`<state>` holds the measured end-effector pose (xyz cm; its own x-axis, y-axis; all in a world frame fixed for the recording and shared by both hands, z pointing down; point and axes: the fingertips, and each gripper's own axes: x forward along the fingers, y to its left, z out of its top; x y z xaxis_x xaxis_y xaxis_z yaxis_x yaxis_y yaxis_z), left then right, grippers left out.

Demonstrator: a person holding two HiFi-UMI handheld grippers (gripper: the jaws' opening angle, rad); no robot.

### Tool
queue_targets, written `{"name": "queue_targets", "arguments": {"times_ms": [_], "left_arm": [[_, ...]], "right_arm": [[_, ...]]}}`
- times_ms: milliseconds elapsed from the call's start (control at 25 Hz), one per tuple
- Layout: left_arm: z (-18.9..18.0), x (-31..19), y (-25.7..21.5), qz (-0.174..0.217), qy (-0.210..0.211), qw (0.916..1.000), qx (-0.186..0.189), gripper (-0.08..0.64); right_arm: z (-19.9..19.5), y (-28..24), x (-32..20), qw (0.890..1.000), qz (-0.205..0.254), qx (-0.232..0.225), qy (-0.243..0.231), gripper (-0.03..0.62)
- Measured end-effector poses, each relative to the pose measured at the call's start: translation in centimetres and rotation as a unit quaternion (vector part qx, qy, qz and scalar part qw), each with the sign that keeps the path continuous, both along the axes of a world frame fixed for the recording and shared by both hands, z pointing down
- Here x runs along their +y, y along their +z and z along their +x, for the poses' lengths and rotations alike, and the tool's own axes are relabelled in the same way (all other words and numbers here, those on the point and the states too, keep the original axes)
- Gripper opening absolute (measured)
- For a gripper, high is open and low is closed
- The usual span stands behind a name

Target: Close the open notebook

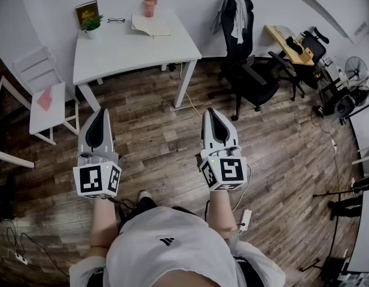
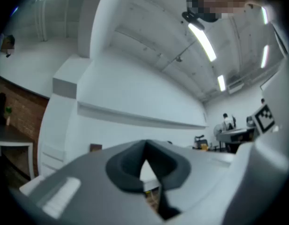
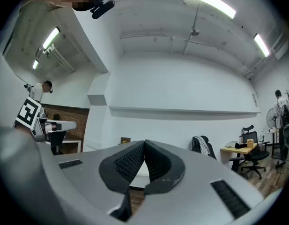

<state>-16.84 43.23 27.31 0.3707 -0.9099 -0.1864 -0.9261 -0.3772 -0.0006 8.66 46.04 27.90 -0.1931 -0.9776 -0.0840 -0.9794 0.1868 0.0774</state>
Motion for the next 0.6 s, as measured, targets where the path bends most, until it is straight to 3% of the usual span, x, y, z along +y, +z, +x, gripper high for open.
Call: {"name": "queue_targets", "arguments": {"times_ms": [600], "left_arm": [[-2.2, -2.8, -0.1, 0.011, 0.010, 0.9999, -0.004, 0.008]], "right_arm": [[-2.3, 0.0, -2.3, 1.000, 0.007, 0.000, 0.013, -0.005]]}}
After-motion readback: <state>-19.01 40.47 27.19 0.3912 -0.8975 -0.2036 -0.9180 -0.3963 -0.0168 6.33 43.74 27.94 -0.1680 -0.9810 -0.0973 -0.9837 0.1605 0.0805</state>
